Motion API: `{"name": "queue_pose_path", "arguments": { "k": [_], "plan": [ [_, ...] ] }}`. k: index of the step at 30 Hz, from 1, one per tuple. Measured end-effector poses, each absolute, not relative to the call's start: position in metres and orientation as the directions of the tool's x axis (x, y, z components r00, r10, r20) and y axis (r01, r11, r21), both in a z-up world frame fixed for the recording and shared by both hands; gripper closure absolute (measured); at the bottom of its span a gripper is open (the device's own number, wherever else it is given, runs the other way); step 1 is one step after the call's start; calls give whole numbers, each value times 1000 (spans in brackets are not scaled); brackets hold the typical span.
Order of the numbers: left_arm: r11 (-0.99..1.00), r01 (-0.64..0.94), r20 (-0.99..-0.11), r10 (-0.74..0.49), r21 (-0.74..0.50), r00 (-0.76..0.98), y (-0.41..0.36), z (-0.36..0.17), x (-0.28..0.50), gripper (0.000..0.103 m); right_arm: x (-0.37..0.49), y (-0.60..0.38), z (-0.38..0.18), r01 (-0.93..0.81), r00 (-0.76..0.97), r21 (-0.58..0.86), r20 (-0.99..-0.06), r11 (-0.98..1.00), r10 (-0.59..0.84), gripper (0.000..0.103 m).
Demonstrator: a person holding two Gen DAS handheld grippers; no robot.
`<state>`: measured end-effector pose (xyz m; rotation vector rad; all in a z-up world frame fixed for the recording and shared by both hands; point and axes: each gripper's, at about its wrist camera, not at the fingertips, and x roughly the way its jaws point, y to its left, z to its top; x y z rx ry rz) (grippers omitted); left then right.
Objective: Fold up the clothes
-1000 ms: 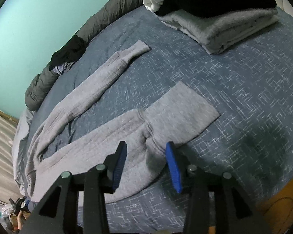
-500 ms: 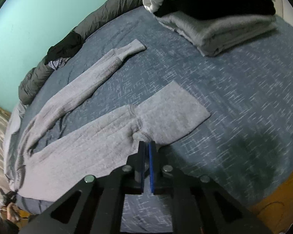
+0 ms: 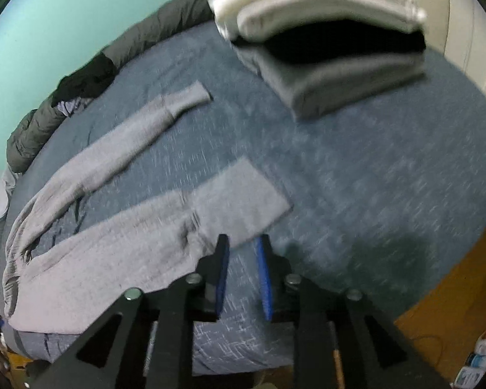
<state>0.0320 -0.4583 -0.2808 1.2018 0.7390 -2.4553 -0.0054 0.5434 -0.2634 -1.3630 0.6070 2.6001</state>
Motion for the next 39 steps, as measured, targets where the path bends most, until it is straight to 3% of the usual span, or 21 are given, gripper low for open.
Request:
{"name": "queue_pose_path", "arguments": {
  "k": [1, 2, 12, 19, 36, 38, 39],
  "plan": [
    [-831, 472, -795, -61, -294, -603, -458, -274, 30, 68, -9, 543, -258, -297, -589, 300, -805, -907, -73, 62],
    [-843, 463, -792, -73, -276, -606, -457, -268, 27, 65, -14, 543, -252, -287, -599, 317, -796, -904, -88, 59],
    [-919, 323, -801, -13, -226, -599, -416, -248, -70, 57, -115, 483, -241, -174, -566, 400, -788, -900, -240, 47],
    [-949, 262, -835, 1, -174, -550, -383, -267, -150, 48, -188, 461, -279, -211, -519, 430, -811, -878, -272, 47],
    [-977, 207, -863, -68, -43, -501, -362, -301, -285, 44, -263, 481, -329, -379, -531, 407, -831, -831, -165, 47],
    [-982, 186, -863, -76, -21, -499, -355, -304, -294, 44, -262, 480, -332, -377, -540, 411, -826, -830, -164, 52],
    [-985, 172, -864, -75, -14, -498, -350, -306, -298, 44, -261, 480, -333, -373, -543, 415, -823, -830, -168, 61]
  ]
}}
